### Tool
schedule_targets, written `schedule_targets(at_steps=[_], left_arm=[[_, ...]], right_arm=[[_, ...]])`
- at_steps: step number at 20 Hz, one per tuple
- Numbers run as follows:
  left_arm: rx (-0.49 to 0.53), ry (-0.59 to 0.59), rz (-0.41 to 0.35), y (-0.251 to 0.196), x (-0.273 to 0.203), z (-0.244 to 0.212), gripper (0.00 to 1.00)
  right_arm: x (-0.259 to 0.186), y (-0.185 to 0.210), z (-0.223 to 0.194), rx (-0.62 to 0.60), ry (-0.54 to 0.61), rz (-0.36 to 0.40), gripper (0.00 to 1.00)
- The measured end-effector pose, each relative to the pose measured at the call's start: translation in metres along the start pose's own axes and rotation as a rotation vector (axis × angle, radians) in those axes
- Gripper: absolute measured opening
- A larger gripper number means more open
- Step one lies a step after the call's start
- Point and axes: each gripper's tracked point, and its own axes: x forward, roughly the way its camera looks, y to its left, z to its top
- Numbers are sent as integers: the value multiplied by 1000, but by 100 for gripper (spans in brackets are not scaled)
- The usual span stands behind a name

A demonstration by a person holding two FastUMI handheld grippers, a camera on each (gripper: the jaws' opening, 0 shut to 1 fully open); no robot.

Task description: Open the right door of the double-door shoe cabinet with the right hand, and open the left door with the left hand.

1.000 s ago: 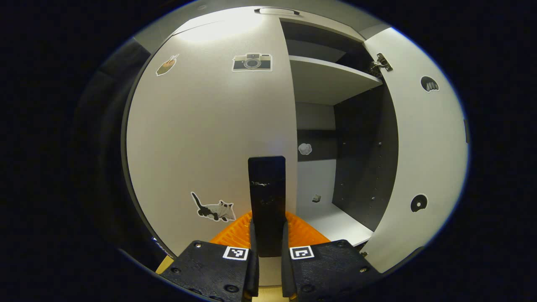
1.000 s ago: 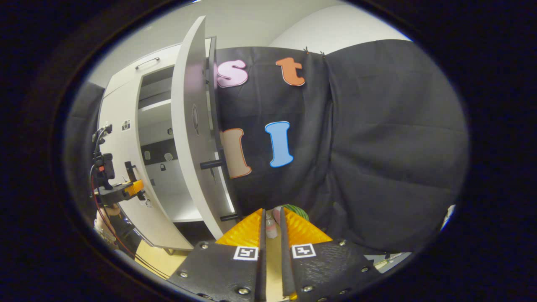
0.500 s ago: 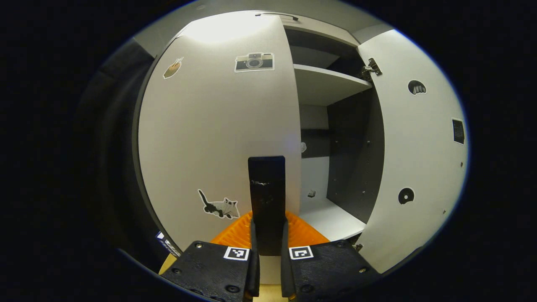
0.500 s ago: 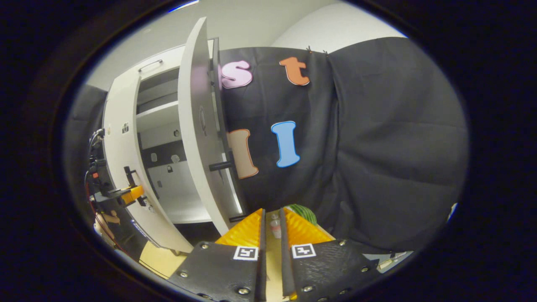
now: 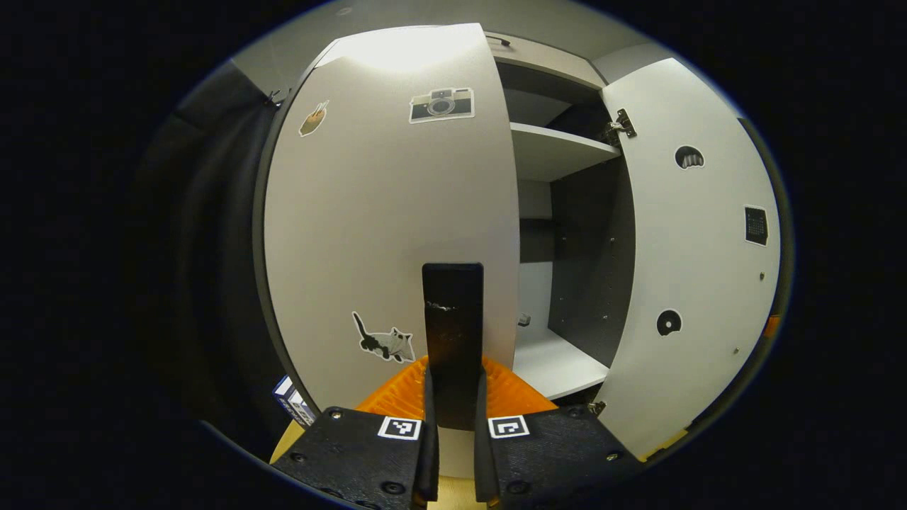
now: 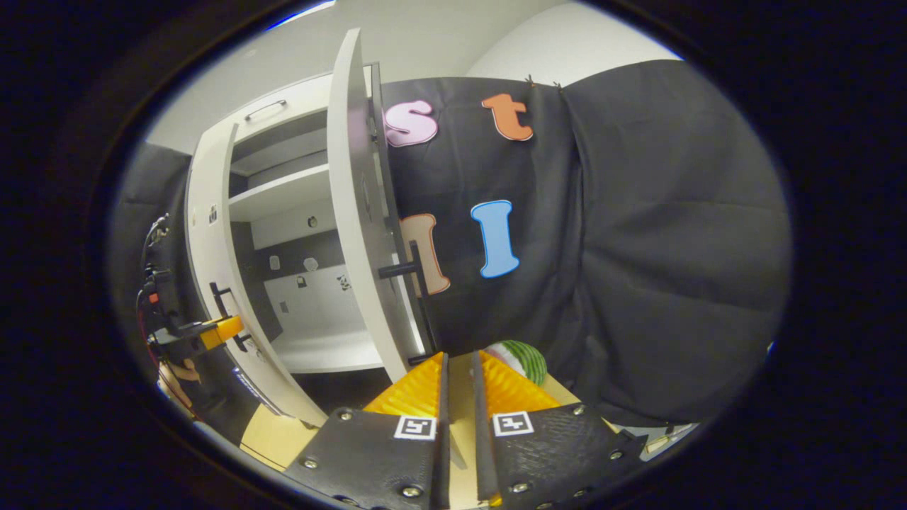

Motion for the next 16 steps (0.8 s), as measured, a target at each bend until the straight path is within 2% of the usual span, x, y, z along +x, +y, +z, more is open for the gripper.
schedule_targets(at_steps=[16], left_arm=[[-10, 8, 4, 22, -47, -5, 20]], right_arm=[[-5, 12, -3, 38, 25, 79, 15]])
